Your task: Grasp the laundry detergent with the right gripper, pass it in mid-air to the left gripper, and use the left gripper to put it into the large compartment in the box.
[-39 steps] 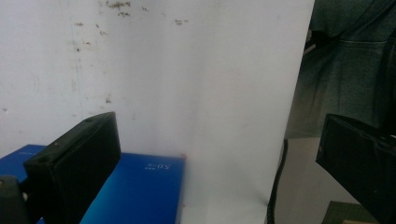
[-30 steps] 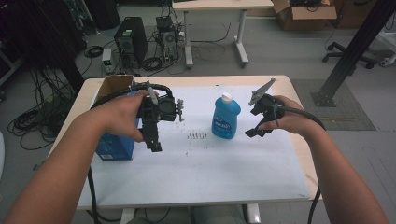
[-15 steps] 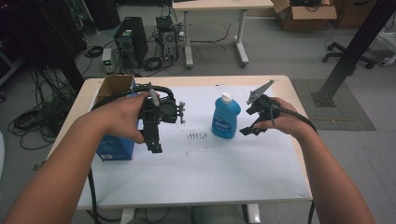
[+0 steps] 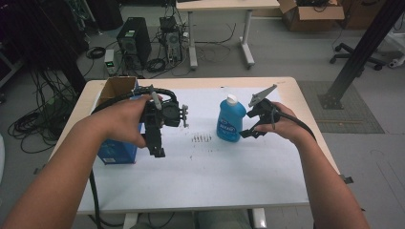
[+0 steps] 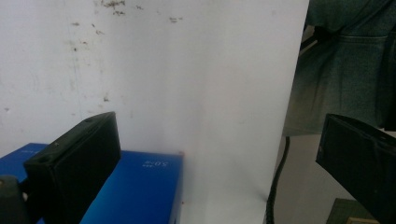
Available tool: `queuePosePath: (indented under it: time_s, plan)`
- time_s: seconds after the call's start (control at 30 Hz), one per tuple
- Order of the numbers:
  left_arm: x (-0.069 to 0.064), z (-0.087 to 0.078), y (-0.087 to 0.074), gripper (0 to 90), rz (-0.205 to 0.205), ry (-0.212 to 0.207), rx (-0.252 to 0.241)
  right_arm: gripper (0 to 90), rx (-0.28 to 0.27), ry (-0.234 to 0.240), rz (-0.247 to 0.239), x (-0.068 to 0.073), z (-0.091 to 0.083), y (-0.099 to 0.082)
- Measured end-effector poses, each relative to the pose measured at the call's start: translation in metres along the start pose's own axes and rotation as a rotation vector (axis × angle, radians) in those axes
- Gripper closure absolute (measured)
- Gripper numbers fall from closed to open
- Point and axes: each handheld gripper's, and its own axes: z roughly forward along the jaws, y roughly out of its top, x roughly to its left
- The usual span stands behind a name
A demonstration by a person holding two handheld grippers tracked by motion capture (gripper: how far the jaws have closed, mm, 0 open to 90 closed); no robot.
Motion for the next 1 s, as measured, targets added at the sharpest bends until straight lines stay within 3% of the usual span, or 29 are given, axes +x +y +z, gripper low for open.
queuePosePath:
  time_s: [0.17,0.53,1.0]
  plan:
    - [-0.002,0.004,0.000,0.2,-0.001,0.001,0.000,3.2,-0.027,-0.004,-0.006,0.000,0.005,0.001]
    - [-0.002,0.006,-0.004,0.2,-0.004,0.003,0.000,2.8,-0.100,-0.006,0.036,-0.005,0.021,0.000]
    - [-0.004,0.007,-0.009,0.2,-0.008,0.003,-0.006,2.3,-0.164,-0.017,0.028,-0.003,0.035,0.002]
